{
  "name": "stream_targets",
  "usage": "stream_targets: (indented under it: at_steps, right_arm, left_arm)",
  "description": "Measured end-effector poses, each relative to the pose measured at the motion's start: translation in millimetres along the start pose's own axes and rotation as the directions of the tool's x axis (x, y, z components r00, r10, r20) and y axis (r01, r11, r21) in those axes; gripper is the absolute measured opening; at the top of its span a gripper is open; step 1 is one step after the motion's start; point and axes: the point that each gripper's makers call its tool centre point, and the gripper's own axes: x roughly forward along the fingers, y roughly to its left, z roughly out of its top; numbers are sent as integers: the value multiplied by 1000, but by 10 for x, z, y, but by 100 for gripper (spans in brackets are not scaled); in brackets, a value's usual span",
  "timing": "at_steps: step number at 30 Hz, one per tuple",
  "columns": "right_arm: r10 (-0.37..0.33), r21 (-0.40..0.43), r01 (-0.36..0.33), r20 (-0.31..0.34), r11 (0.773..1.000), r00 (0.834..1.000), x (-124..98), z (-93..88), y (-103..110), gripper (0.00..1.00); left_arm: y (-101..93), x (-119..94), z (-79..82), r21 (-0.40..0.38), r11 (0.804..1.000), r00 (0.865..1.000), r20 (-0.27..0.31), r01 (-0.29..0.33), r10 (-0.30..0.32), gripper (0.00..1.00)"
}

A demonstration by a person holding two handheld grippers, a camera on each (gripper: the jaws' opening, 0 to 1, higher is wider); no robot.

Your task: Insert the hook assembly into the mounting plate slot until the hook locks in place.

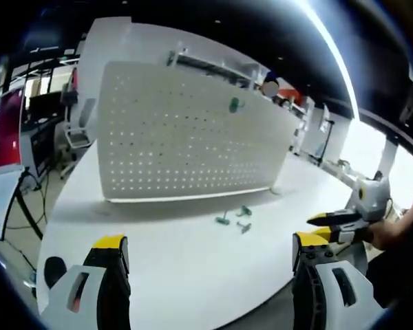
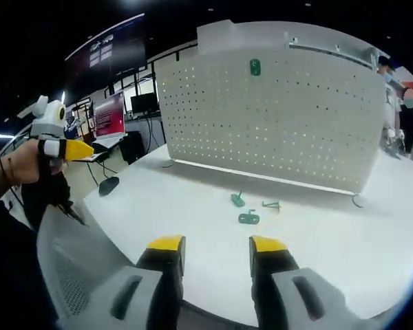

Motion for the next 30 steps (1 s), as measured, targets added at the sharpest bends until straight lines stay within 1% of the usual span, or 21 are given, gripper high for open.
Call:
stream_targets:
  at_steps: [2, 7, 9, 11, 14, 16, 17, 20, 25, 30]
  right_arm:
    - [1, -1, -1, -4, 1000, 1000, 8, 1, -1, 34]
    - [-2, 12, 2, 1, 1000, 1000, 27, 16, -30, 34]
    - [-4, 10, 4, -4, 1000, 1000, 39, -27, -34, 34]
    - [9, 1, -9, -30, 1000, 999, 97, -101, -11, 34]
    - [18, 6, -18, -34, 1000, 999, 146, -107, 1, 34]
    - [21, 11, -21, -35, 1000, 999, 158, -98, 9, 34]
    - [30, 5, -30, -42, 1000, 999, 179, -96, 24, 34]
    - [38, -13, -39, -36, 999, 999, 230, -53, 29, 34]
    - [44, -11, -44, -31, 999, 999, 352, -23, -10, 34]
    - [44, -3, -44, -27, 999, 999, 517, 2, -32, 34]
  left_arm:
    - [3, 5, -16, 2, 1000, 1000, -8, 1, -1, 100]
    - [16, 8, -11, 2, 1000, 1000, -7, -3, 3, 100]
    - [31, 14, -31, -3, 1000, 1000, -14, -5, 5, 100]
    - [50, 15, -45, -2, 1000, 1000, -22, -7, 7, 100]
    - [89, 13, -48, 7, 1000, 999, -27, -16, 16, 100]
    - [120, 24, -60, 0, 1000, 999, -30, -23, 23, 100]
    - [119, 31, -69, -6, 1000, 999, -32, -22, 22, 100]
    - [119, 51, -89, -5, 1000, 999, -41, -21, 21, 100]
    - [117, 84, -105, -11, 1000, 999, -45, -22, 22, 100]
    - [102, 174, -148, -16, 1000, 998, -67, -12, 11, 100]
